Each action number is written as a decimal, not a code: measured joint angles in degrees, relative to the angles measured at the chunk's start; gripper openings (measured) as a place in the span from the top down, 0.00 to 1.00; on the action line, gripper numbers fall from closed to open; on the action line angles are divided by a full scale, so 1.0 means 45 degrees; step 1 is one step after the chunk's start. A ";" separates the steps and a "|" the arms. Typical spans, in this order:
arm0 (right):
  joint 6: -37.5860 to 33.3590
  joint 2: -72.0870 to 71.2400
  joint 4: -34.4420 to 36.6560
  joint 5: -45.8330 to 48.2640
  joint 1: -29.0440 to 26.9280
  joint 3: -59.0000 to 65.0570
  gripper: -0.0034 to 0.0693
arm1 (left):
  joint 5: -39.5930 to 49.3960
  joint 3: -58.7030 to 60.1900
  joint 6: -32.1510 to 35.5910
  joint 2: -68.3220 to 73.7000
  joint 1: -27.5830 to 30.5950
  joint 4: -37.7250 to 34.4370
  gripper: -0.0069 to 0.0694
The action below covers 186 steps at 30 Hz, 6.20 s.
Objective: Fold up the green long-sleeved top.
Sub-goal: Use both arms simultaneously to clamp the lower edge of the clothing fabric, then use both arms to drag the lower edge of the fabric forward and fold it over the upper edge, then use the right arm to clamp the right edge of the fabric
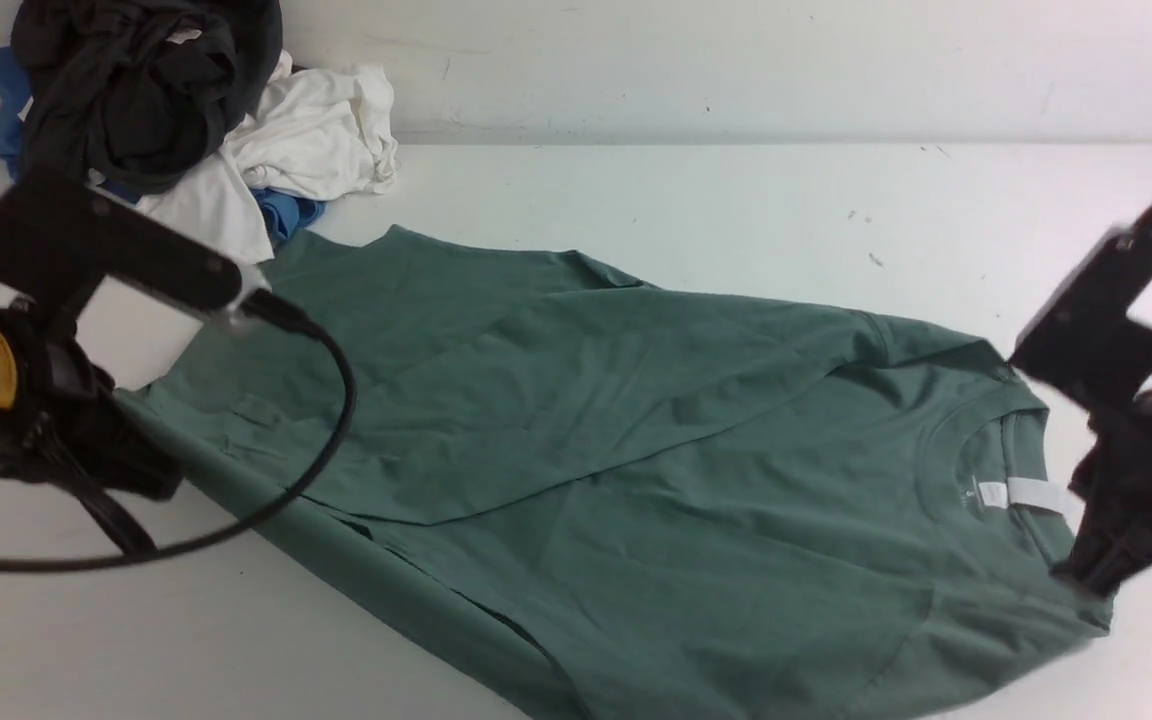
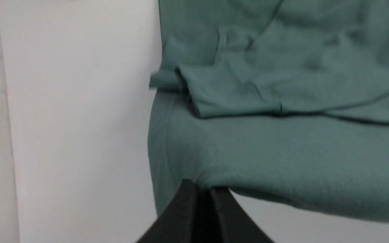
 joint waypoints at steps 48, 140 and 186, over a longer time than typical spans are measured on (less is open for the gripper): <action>-0.0710 0.0232 0.2315 -0.2196 -0.1228 0.0382 0.94 | 0.0656 -0.2856 0.2435 0.3093 0.1716 -0.3148 0.89; -0.6488 1.4592 1.5242 -0.4840 -0.0424 -1.3078 0.97 | -0.3605 -0.7256 0.7510 1.1498 0.1784 -1.1013 0.92; 0.0068 1.0518 0.7117 0.3793 -0.7591 -1.0340 0.53 | -0.0501 -0.0020 0.6912 -0.3212 0.4259 -0.9794 0.92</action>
